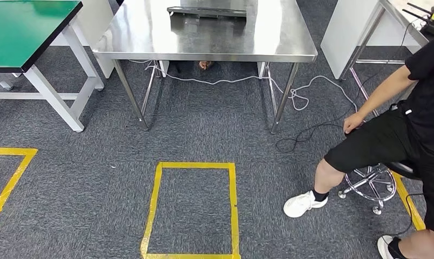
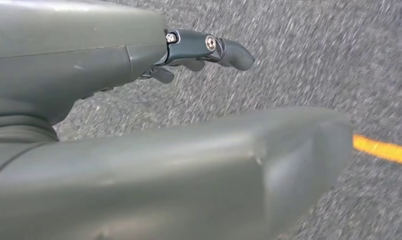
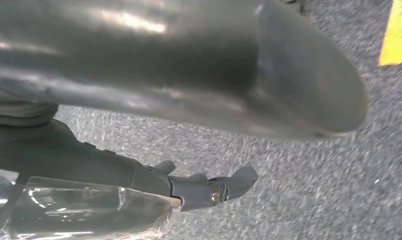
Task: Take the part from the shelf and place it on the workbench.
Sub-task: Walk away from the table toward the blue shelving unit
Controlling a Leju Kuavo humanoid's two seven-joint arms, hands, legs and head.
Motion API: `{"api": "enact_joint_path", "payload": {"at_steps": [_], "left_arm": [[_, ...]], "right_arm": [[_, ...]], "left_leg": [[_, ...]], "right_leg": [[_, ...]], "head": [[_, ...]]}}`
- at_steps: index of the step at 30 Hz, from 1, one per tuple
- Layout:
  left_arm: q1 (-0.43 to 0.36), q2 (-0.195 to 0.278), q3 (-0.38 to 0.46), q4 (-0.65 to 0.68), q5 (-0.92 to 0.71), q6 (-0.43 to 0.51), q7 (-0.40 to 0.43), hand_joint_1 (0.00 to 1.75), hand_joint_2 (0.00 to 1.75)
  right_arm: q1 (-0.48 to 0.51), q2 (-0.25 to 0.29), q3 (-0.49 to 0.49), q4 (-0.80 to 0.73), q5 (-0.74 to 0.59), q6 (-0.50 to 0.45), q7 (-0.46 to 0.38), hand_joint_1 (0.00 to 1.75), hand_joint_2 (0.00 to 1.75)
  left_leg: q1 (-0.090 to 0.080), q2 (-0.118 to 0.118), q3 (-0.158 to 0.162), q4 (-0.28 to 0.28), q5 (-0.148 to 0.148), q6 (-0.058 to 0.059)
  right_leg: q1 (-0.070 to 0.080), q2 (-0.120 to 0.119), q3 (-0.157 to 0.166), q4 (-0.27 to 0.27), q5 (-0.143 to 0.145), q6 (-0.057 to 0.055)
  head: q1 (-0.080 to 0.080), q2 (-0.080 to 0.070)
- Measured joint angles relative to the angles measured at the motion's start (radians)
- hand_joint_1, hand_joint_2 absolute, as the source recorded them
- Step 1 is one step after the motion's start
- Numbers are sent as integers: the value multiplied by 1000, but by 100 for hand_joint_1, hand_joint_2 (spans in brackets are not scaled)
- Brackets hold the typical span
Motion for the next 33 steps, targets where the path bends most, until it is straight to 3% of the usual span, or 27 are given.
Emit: {"api": "enact_joint_path", "payload": {"at_steps": [2,3,4,7,8,12,14,16,18,19,21,22,24,27,29,31,32,33], "left_arm": [[2,2,0,0,-3,-10,4,0,0],[3,4,0,0,-4,-14,6,0,0],[4,6,-1,0,-6,-17,8,0,0],[5,15,-1,0,-9,-18,16,0,0],[5,18,-1,0,-10,-18,18,0,0],[5,25,0,0,-12,-10,31,0,0],[5,25,0,0,-16,-7,33,0,0],[4,25,0,0,-21,-6,34,0,0],[4,25,-1,0,-23,-5,35,0,0],[4,25,-1,0,-23,-5,37,0,0],[4,24,0,0,-23,-5,40,0,0],[5,24,0,0,-24,-4,41,0,0],[5,25,0,0,-25,-3,42,0,0],[4,26,-1,0,-27,1,43,0,0],[5,25,-1,1,-27,3,43,0,0],[6,25,-1,1,-27,4,43,0,0],[7,25,-1,1,-28,4,43,0,0],[8,25,-1,1,-28,4,43,0,0]], "right_arm": [[2,1,2,5,6,13,22,0,0],[3,2,3,8,8,20,33,0,0],[6,4,4,10,10,28,43,0,0],[8,12,7,14,20,47,58,0,0],[7,15,8,14,25,50,59,0,0],[2,21,13,15,40,52,59,0,0],[0,21,16,16,47,52,60,0,0],[-1,19,20,16,53,52,64,0,0],[1,17,23,17,56,52,69,0,0],[2,16,23,17,56,52,70,0,0],[2,15,24,18,56,52,72,0,0],[-1,15,25,18,56,53,73,0,0],[-5,17,25,18,57,54,74,0,0],[-6,19,26,18,59,56,76,0,0],[-6,19,26,19,59,57,77,0,0],[-6,21,26,19,59,57,77,0,0],[-6,22,26,19,59,57,77,0,0],[-5,22,26,19,59,57,77,0,0]], "left_leg": [[1,-2,-31,127,-73,-7],[2,-1,-26,154,-81,-8],[2,-1,1,138,-70,-7],[-1,-5,147,-52,-12,10],[-4,-7,175,-94,-4,17],[-13,0,190,-139,7,42],[-9,11,195,-165,21,57],[-9,21,192,-172,27,64],[-10,34,188,-172,28,62],[-10,41,187,-171,29,60],[-9,56,186,-165,27,53],[-11,64,186,-160,24,46],[-15,80,188,-151,15,30],[-8,98,193,-146,9,11],[0,60,173,-92,-36,0],[3,9,118,38,-117,-5],[3,-1,89,105,-146,-5],[3,-5,69,146,-156,-3]], "right_leg": [[4,0,-15,1,12,-2],[5,0,-19,2,15,0],[6,0,-21,2,17,2],[9,2,-16,3,21,9],[11,2,-16,2,23,12],[15,5,-25,2,26,35],[17,6,-63,65,-6,34],[12,6,-139,201,-60,28],[6,6,-190,289,-78,38],[3,4,-187,277,-64,49],[-3,-20,-122,145,-4,72],[-3,-42,-91,78,21,76],[-1,-67,-62,8,46,66],[0,-35,-67,7,54,40],[-6,-13,-65,7,64,24],[-2,9,-68,8,70,14],[1,21,-70,8,72,12],[5,34,-72,8,73,10]], "head": [[0,0],[0,0],[0,0],[0,0],[1,0],[0,0],[3,0],[6,0],[7,0],[7,0],[7,0],[8,0],[8,0],[7,0],[6,0],[6,0],[6,0],[6,0]]}}
